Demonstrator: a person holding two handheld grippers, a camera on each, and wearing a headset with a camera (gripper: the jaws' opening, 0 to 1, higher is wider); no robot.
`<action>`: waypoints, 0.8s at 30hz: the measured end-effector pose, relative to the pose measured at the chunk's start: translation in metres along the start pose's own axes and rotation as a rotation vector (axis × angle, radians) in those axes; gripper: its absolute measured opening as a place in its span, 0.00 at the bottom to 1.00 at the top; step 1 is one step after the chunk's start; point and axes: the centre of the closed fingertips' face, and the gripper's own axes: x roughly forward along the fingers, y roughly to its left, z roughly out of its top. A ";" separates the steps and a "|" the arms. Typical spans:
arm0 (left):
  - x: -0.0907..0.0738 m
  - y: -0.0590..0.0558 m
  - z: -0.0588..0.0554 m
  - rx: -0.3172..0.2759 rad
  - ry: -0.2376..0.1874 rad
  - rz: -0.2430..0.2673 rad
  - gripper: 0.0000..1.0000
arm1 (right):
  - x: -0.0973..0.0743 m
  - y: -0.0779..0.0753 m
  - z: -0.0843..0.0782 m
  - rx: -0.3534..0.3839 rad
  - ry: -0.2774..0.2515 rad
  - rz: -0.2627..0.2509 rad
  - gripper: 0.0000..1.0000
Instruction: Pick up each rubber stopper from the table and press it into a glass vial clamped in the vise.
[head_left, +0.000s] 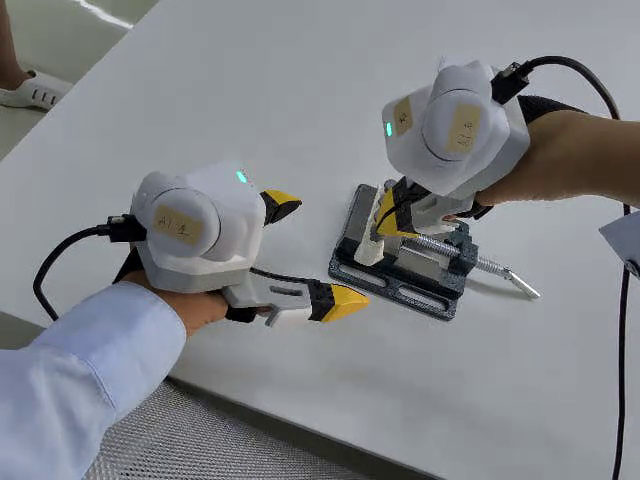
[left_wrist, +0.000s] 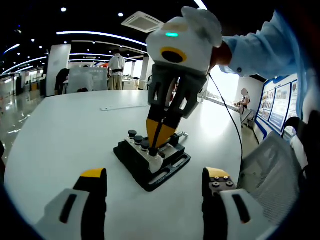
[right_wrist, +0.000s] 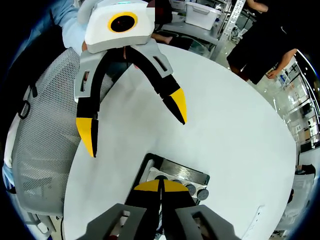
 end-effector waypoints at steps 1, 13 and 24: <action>0.000 0.000 0.000 0.000 0.000 -0.001 0.75 | 0.000 0.000 0.000 -0.001 0.001 0.000 0.00; 0.000 0.001 0.000 -0.006 0.000 0.002 0.75 | 0.001 0.000 0.000 -0.001 0.005 0.010 0.00; 0.001 0.000 -0.001 -0.001 0.004 -0.003 0.74 | 0.001 0.001 0.000 -0.015 0.018 -0.012 0.00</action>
